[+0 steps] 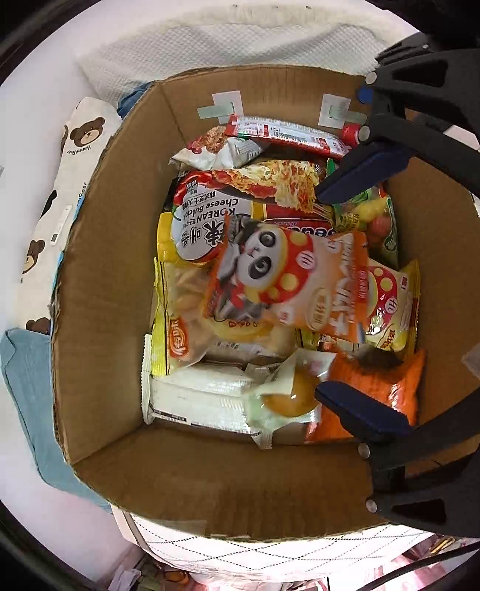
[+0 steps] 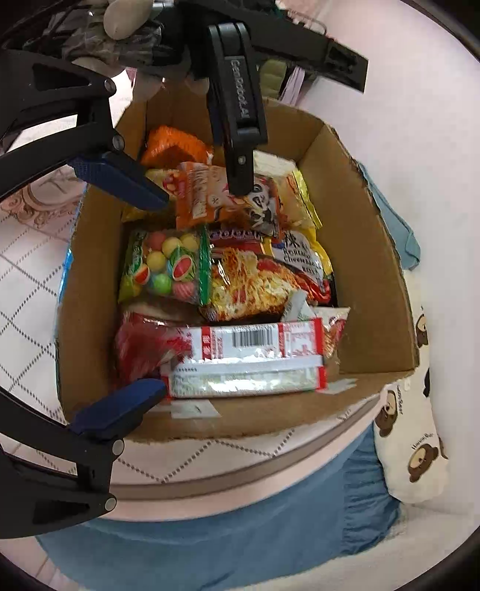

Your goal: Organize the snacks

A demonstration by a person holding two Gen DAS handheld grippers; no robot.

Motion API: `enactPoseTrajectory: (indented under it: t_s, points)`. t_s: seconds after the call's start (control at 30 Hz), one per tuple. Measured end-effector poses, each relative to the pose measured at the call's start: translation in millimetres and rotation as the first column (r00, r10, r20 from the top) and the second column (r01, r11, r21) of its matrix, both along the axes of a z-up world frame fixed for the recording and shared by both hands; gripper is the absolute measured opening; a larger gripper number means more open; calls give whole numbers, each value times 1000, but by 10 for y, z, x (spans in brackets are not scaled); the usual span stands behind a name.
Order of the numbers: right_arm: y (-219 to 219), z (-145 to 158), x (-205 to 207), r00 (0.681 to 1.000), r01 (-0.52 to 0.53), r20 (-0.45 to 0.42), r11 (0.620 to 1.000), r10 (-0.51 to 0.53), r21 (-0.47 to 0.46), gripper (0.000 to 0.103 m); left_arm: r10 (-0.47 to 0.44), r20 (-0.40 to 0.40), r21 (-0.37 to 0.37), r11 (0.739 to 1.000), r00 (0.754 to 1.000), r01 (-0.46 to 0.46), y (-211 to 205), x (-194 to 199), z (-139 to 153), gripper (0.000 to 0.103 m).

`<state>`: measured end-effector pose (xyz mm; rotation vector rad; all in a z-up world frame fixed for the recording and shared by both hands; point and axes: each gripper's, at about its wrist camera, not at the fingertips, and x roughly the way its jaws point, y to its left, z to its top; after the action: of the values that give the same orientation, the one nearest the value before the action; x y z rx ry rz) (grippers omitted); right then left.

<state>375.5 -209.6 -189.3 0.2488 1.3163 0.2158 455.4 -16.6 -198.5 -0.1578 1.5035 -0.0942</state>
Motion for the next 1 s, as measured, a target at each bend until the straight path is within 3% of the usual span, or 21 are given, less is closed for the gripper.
enactPoseTrajectory:
  t_s: [0.23,0.7,1.0]
  points:
    - [81,69,187,1000,13,29,987,-9,-159,100,20,51,49,999,998,-22,190,-148,151,98]
    - [128,35,194,999,32,31,977,-26,-210,100,20,118,89,996,993,-31,320,-453,299,98]
    - [128,518,-109,989,55,146,977,-25,-207,100,14,266,140,989,964,-53,276,-813,724,98]
